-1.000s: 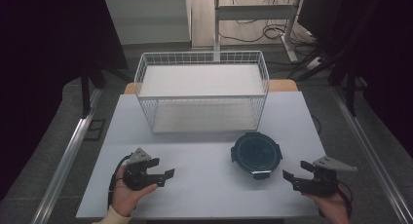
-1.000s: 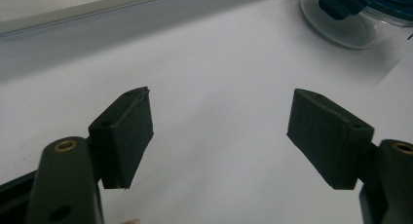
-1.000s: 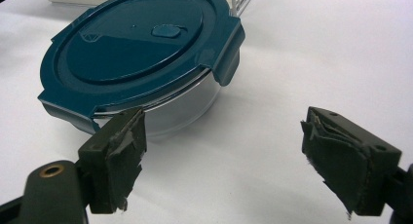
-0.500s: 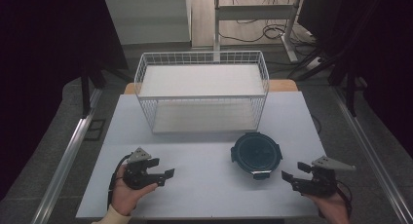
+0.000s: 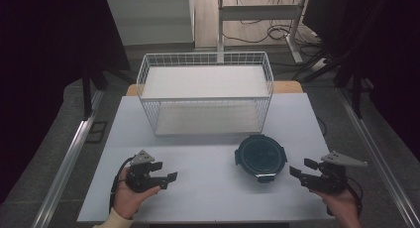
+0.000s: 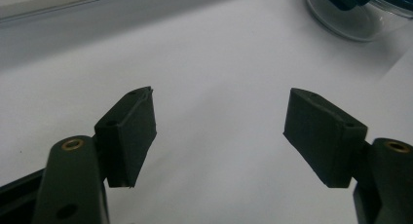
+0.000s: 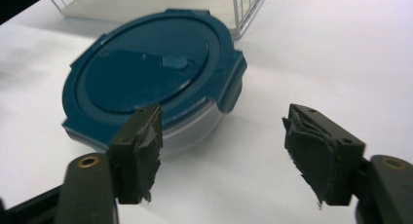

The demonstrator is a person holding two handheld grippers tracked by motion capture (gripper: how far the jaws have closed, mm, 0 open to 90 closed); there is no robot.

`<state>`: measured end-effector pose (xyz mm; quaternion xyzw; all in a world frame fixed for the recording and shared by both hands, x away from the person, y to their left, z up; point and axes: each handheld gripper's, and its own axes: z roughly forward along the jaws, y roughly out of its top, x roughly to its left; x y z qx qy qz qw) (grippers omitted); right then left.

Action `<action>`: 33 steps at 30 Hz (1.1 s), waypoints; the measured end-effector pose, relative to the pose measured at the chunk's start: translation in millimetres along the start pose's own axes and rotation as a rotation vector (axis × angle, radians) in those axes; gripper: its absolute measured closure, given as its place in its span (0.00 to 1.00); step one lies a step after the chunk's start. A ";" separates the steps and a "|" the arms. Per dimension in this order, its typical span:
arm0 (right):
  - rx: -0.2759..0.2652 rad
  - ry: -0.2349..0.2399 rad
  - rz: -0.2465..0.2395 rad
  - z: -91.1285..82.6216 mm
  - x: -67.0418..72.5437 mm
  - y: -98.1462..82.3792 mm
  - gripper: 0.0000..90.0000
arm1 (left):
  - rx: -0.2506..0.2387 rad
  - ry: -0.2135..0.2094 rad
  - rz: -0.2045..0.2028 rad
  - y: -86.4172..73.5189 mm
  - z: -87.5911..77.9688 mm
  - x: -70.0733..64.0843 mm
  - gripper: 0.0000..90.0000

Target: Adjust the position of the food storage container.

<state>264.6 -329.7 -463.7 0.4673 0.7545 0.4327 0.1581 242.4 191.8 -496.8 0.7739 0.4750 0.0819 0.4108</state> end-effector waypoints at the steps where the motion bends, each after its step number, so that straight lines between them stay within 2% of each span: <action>1: 0.000 0.000 0.000 0.0 0.0 0.0 0.35 | 0.000 0.000 0.000 0.0 0.0 0.0 0.30; 2: 0.026 -0.008 0.008 1.1 -0.3 6.4 0.37 | 0.001 0.002 0.000 0.0 -0.1 0.9 0.30; 7: 0.070 -0.023 0.004 7.2 -0.8 21.3 0.44 | 0.000 -0.005 0.005 1.8 -0.6 -0.5 0.30; 10: 0.077 -0.028 0.005 9.9 -0.1 28.7 0.47 | 0.000 -0.008 0.007 2.7 -0.7 -1.4 0.30; 13: 0.089 -0.025 0.007 16.4 1.4 42.3 0.55 | 0.002 -0.008 0.003 2.9 0.0 -0.5 0.31; 16: 0.101 -0.030 -0.011 21.1 1.8 48.9 0.59 | 0.004 -0.007 -0.001 3.0 -0.2 -0.3 0.31; 20: 0.131 -0.060 -0.049 35.4 3.1 62.6 0.80 | 0.002 -0.008 -0.002 3.3 -0.6 0.0 0.31; 21: 0.131 -0.060 -0.049 35.4 3.1 62.6 0.80 | 0.002 -0.008 -0.002 3.3 -0.6 0.0 0.31; 22: 0.137 -0.087 -0.062 40.6 1.9 66.7 0.90 | 0.003 -0.009 -0.001 3.3 -0.6 0.2 0.31; 24: 0.147 -0.108 -0.075 46.2 -0.9 69.9 0.97 | 0.003 -0.009 -0.002 3.2 -0.8 0.5 0.31; 29: 0.181 -0.140 -0.084 60.3 -9.0 73.4 0.99 | 0.000 -0.010 -0.006 3.3 -1.4 0.7 0.31; 33: 0.213 -0.147 -0.090 70.6 -12.2 72.1 0.99 | 0.006 -0.013 -0.005 3.4 -0.7 1.4 0.33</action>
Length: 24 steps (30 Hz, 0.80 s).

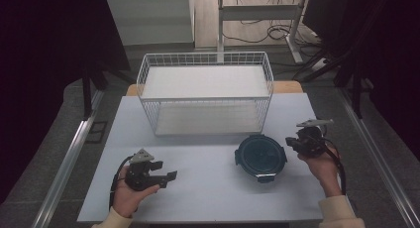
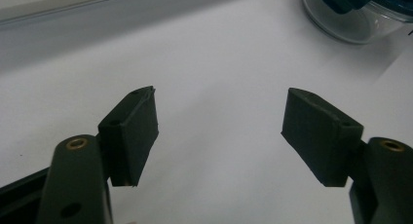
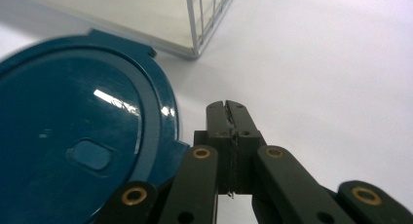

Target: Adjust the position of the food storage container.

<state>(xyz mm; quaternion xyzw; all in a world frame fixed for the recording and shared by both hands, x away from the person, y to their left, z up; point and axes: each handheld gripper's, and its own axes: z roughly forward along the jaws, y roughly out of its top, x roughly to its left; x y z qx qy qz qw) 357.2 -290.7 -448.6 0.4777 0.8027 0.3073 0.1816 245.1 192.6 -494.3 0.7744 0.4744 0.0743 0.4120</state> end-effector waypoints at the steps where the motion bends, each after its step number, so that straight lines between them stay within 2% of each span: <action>1: 0.020 0.001 -0.004 6.8 0.5 -0.2 0.99 | 0.002 -0.002 0.001 -0.2 0.5 0.3 0.33; 5: 0.061 0.003 -0.031 16.0 4.7 -1.6 0.99 | 0.000 -0.003 -0.004 -0.3 -0.1 0.3 0.33; 12: 0.060 0.002 -0.044 15.1 6.2 -2.3 1.00 | 0.001 -0.008 -0.020 -0.1 -1.7 1.1 0.34; 16: 0.059 -0.021 -0.061 14.6 9.6 -2.5 1.00 | 0.009 -0.012 -0.020 -0.2 -0.1 0.6 0.35; 24: 0.069 -0.035 -0.064 12.6 14.2 -3.7 1.00 | 0.010 -0.020 -0.025 0.9 -0.5 0.0 0.37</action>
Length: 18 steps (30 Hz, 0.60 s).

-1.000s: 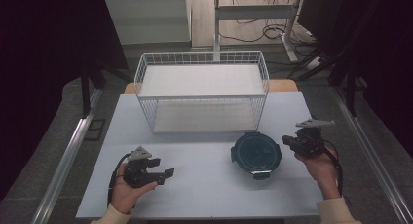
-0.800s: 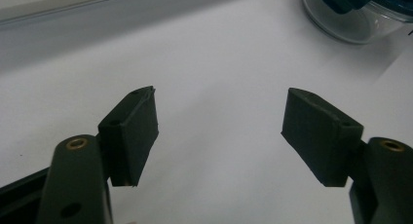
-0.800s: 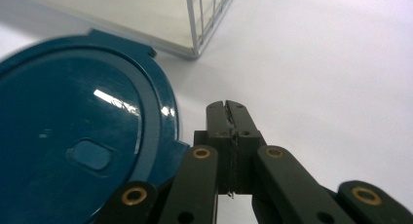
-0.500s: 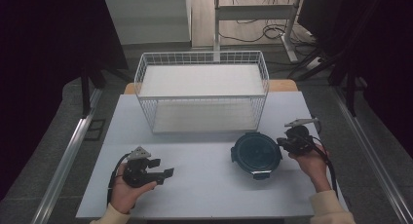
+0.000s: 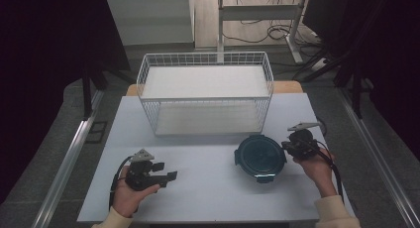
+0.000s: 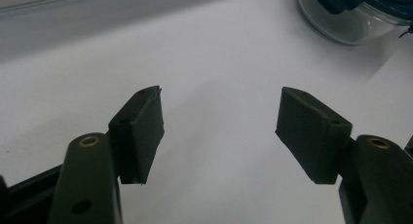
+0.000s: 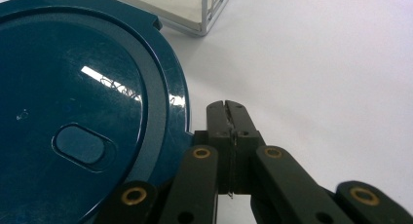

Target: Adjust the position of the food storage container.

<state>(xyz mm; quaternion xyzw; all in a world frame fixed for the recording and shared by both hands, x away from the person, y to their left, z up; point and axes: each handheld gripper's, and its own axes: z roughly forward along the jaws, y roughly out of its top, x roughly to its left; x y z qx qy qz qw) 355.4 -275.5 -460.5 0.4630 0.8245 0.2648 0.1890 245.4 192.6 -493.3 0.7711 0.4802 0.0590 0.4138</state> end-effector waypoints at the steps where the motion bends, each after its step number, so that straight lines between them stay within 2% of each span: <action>1: 0.003 0.002 0.001 -0.4 1.0 -0.2 1.00 | -0.001 0.004 -0.007 0.0 -0.2 0.4 0.37; 7: 0.011 0.018 0.010 -1.4 5.8 -0.7 1.00 | -0.003 0.004 -0.012 0.7 -0.9 1.3 0.37; 18: 0.015 0.062 -0.011 0.1 20.7 1.8 1.00 | 0.006 0.008 -0.007 0.8 1.1 1.3 0.34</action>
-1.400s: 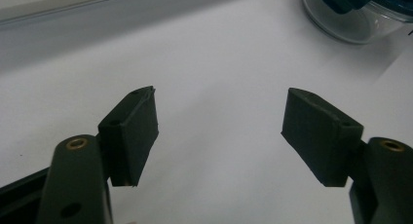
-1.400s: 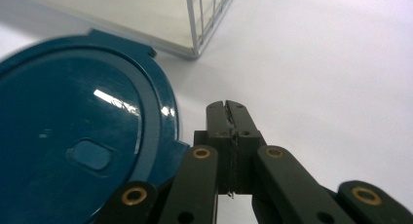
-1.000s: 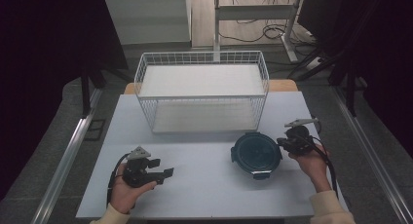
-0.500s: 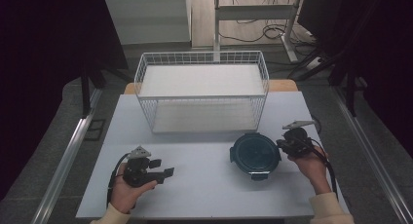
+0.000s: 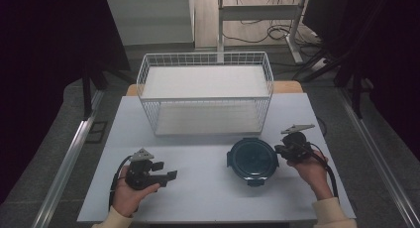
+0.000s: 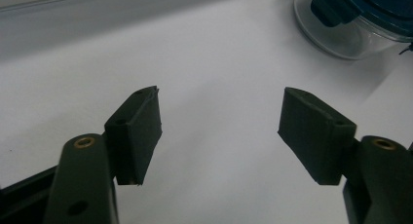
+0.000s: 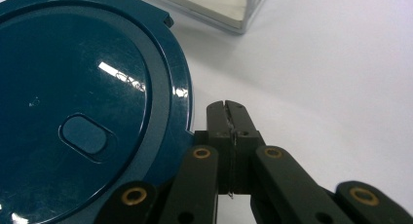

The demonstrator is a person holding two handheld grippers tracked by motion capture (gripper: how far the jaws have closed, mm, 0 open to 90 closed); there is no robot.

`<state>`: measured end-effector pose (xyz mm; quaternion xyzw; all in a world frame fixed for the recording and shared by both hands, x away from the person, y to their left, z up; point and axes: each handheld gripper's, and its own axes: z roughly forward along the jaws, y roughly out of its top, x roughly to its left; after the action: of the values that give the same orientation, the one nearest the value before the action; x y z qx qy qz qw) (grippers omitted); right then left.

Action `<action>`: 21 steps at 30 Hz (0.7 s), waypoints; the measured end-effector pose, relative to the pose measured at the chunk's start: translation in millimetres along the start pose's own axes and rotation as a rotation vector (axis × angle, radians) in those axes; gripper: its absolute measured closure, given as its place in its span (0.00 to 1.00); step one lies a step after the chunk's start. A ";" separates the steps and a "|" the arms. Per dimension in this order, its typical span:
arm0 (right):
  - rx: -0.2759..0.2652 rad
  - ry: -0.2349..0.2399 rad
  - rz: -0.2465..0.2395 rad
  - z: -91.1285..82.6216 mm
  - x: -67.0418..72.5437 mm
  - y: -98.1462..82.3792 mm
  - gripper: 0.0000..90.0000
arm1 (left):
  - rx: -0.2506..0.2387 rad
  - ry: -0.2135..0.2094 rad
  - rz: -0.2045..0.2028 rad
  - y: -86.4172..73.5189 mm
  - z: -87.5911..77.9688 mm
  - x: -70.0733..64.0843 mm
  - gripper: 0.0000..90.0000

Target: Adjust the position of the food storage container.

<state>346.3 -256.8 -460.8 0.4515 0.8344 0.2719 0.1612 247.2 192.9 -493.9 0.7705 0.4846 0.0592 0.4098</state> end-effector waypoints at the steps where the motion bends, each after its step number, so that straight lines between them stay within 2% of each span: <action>1: 0.000 0.003 -0.006 0.8 3.2 0.5 1.00 | -0.002 0.004 0.000 0.2 0.4 0.1 0.33; 10: -0.003 0.026 -0.028 4.5 18.6 4.0 1.00 | 0.002 0.020 0.013 0.4 2.3 0.6 0.28; 14: -0.003 0.037 -0.024 5.7 24.3 4.9 1.00 | 0.004 0.022 0.014 0.3 3.1 0.8 0.27; 21: -0.006 0.081 -0.045 8.9 38.5 7.6 1.00 | 0.003 0.023 0.018 0.6 3.1 0.6 0.26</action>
<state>335.2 -218.3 -464.3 0.4208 0.8493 0.2888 0.1346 249.4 191.5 -495.7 0.7748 0.4823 0.0712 0.4026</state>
